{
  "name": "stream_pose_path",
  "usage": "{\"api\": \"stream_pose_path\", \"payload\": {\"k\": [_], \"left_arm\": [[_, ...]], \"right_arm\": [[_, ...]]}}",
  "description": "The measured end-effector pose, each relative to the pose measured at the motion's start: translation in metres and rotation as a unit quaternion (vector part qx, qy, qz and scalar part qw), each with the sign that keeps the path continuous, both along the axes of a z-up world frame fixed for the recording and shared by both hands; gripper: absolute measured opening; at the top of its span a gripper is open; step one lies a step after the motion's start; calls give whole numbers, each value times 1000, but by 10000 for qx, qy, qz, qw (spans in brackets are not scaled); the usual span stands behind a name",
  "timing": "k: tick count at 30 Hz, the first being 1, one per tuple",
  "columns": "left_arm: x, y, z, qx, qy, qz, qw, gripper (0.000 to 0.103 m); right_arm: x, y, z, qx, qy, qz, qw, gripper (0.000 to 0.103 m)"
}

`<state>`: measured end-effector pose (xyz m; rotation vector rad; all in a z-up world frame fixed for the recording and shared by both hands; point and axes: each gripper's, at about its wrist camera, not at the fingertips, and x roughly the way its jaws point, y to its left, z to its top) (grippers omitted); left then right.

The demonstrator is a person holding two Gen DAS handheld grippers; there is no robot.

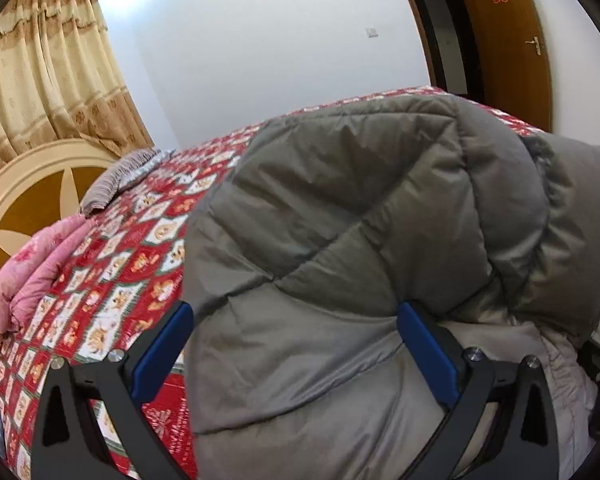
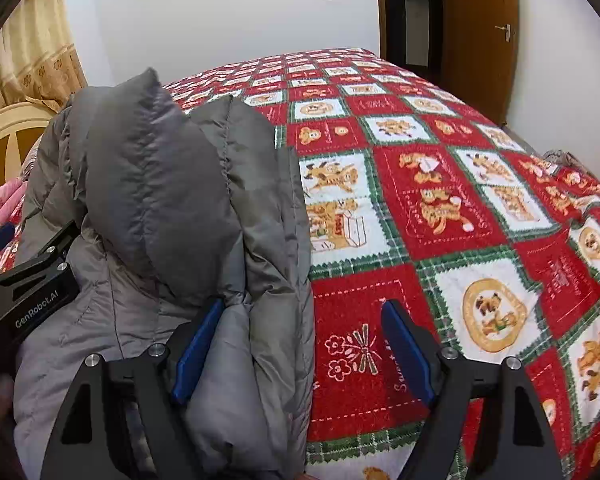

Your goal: Fold large clothes

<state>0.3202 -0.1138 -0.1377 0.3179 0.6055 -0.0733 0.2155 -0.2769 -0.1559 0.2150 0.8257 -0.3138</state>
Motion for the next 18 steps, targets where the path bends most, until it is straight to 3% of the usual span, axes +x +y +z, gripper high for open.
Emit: {"api": "stream_pose_path", "payload": {"k": [7,18], "left_arm": [[12,-1,-11,-42,322,-3,9995,103],[4,-12,-15,279,124,34,9995,103]], "right_arm": [[6,-3,-12,9,110,43,9999,80],[4,-3,-15,-65,125,76,9999,81]]}}
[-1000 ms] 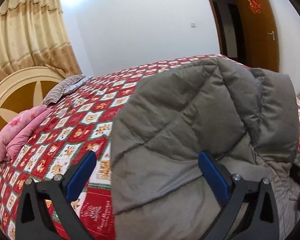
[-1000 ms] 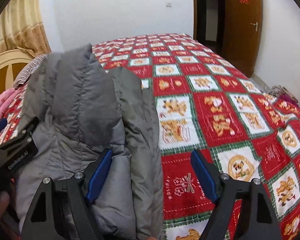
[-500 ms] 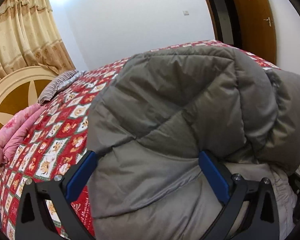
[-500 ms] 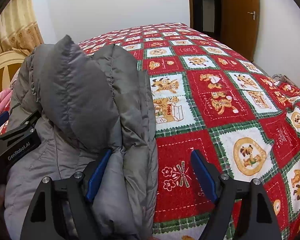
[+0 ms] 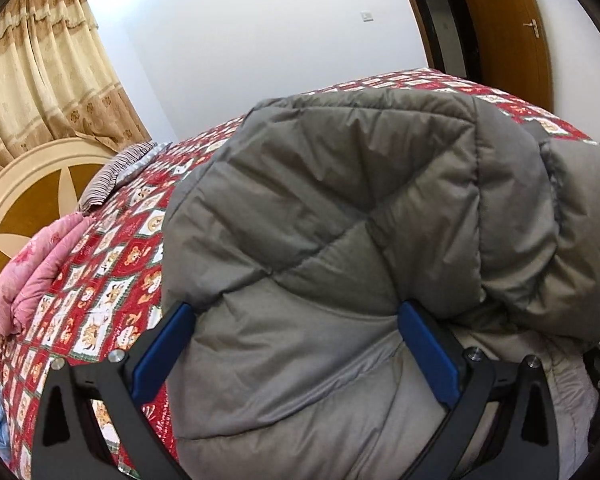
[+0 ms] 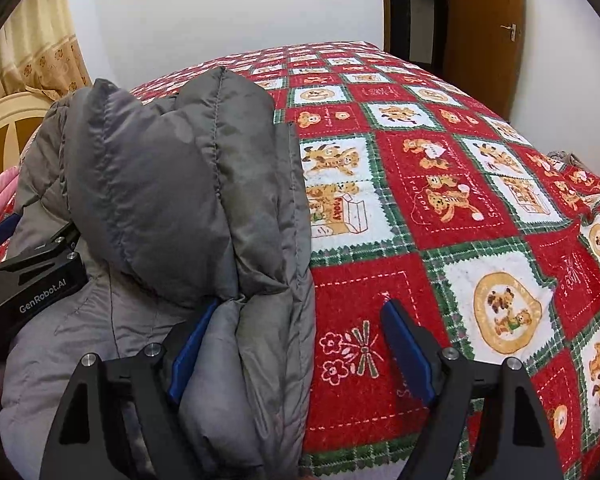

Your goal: Fold large clothes

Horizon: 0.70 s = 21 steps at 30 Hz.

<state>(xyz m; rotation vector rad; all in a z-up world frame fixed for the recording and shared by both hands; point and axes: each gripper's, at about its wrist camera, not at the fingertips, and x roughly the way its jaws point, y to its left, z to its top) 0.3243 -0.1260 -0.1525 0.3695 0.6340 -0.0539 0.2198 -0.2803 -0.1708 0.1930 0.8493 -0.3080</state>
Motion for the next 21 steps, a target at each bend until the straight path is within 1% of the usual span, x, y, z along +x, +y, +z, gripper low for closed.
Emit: {"api": "stream_pose_path", "payload": {"k": [7,10,12,14,17,20,21], "left_arm": [[0,-3,-1,77,-25,26,10000,103],[-2,-3,2,95,-74,59,9999,103],[-6,-5,6,137,-182,66,9997,103],[-9,-4,13,155,-204,8,9997,103],[-14,15,37,-302,-224,11,9993,103],[-12,38,63,-465,-406,317,9976,103],[-9,45,69,-513,-402,379,9972,103]], "right_arm": [[1,-3,-2,61,31,58,10000,81],[4,-4,2,42,134,97,9999,81],[4,-9,13,123,211,-14,9997,81],[2,-10,31,44,137,-158,9998,81],[3,-7,60,131,-39,-281,9995,81],[4,6,96,44,-261,-362,9990,81],[7,14,108,-92,-263,-334,9991,81]]}}
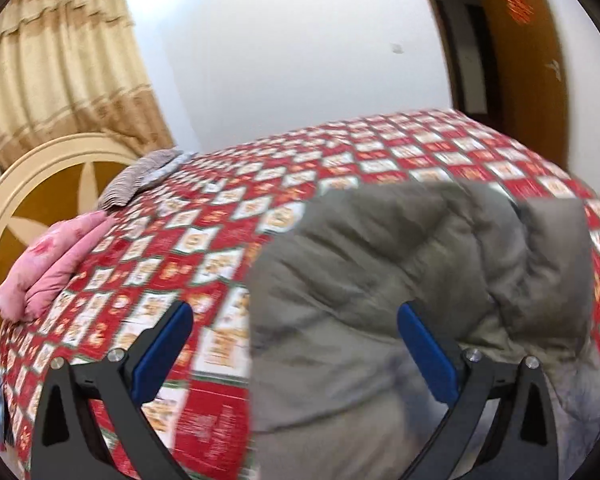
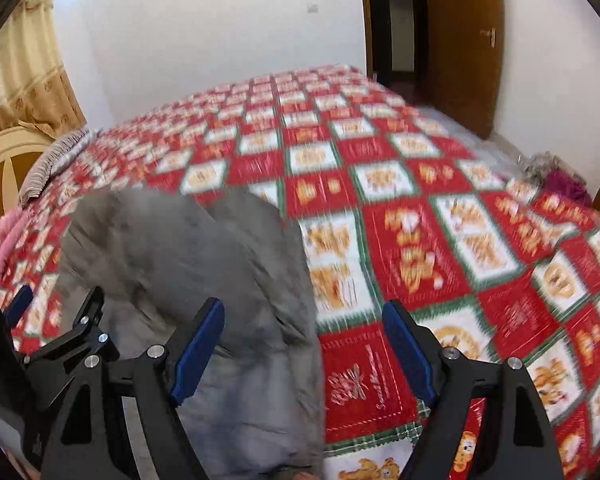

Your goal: Fold large clothes

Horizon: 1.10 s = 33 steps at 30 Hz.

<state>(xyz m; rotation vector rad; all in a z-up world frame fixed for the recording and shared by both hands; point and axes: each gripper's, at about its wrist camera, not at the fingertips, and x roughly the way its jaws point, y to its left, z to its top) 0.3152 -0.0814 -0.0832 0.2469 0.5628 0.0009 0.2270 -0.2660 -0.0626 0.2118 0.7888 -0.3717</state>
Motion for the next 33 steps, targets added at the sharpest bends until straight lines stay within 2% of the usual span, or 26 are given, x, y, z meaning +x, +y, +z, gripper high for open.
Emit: {"api": "stream_pose_path", "payload": {"k": [2,4,6,11,14,17,23,33], "left_arm": [[5,7,5,-44,9,70,10000,103],[11,10,4,-38,51,171,9998,103],[19,8,-3,-17,244,310,9992,103],[28,6,-23,-6,454,341,9984,103],[33,2,-33,-5,521,241,9983,103],[36,-6,-40,-20,553,181,9983,103],[40,-30,-57,173,618,128,9979,103],[48,-37,-75,58,816,116,9966,103]], "right_arm": [[3,15,20,-157,-28,193,9997,81],[3,30,44,-234,-326,309,9987,81],[17,44,50,-224,-417,413,9980,81],[65,46,2,73,-92,310,9995,81],[72,36,-26,37,194,269,9994,81],[74,22,-48,108,290,291,9991,81],[74,3,-76,251,260,360,9987,84],[75,-12,-104,529,259,393,9975,88]]}}
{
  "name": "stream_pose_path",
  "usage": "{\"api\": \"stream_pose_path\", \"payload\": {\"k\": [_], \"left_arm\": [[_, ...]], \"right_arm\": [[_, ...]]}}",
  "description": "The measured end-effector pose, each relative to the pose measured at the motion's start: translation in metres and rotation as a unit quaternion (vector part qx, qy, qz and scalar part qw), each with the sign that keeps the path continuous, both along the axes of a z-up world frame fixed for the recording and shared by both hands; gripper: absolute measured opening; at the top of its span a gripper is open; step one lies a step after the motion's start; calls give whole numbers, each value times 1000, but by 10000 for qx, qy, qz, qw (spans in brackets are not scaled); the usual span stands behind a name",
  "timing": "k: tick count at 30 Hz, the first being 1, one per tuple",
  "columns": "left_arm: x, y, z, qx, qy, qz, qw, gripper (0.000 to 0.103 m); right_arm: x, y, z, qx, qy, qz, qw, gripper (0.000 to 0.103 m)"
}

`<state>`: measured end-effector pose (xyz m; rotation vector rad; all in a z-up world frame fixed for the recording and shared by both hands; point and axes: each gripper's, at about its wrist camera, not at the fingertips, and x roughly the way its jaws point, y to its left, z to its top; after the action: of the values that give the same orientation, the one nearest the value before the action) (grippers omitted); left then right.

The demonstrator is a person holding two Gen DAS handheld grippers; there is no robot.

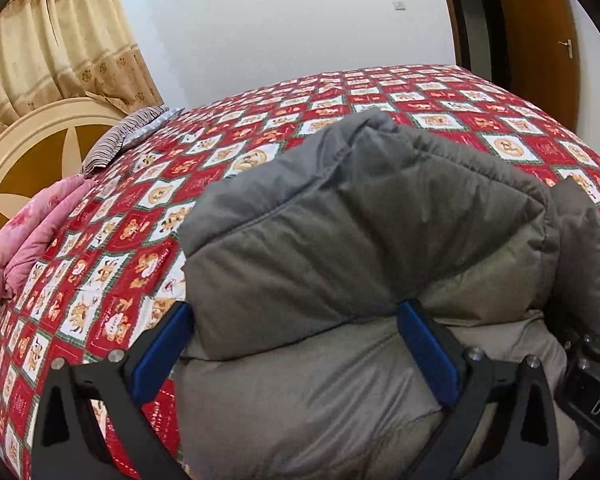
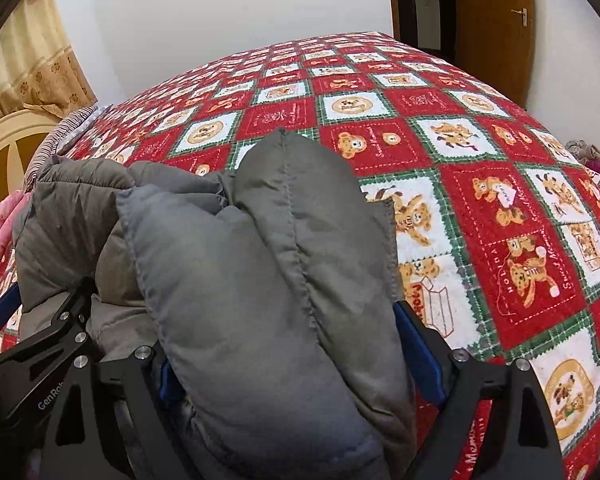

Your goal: Fold large clothes

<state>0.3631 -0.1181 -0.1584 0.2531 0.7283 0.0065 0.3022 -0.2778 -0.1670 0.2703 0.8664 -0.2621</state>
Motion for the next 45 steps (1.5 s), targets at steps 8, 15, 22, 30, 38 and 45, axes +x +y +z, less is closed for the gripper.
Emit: {"api": "stream_pose_path", "payload": {"k": [8,15,22,30,38,45], "left_arm": [[5,-3,-7,-1,122,-3,9999,103],[7,-6,-9,6,176,-2,9998,103],[-4,21,4,-450,507,-224,9974,103],[-25,72,-19,-2201,1350,-534,9646,103],[-49,50,17,-1771,920,-1168,9729,27],[-85,120,74,-803,1,-736,9940,25]], "right_arm": [[4,0,-6,-25,24,-7,10000,92],[7,-1,-10,-7,42,13,10000,94],[4,-6,-9,141,-17,93,9999,95],[-33,-22,-5,781,-270,85,9965,95],[-32,-7,3,1303,-263,754,9883,25],[-33,61,39,1642,-535,1536,9729,19]]}}
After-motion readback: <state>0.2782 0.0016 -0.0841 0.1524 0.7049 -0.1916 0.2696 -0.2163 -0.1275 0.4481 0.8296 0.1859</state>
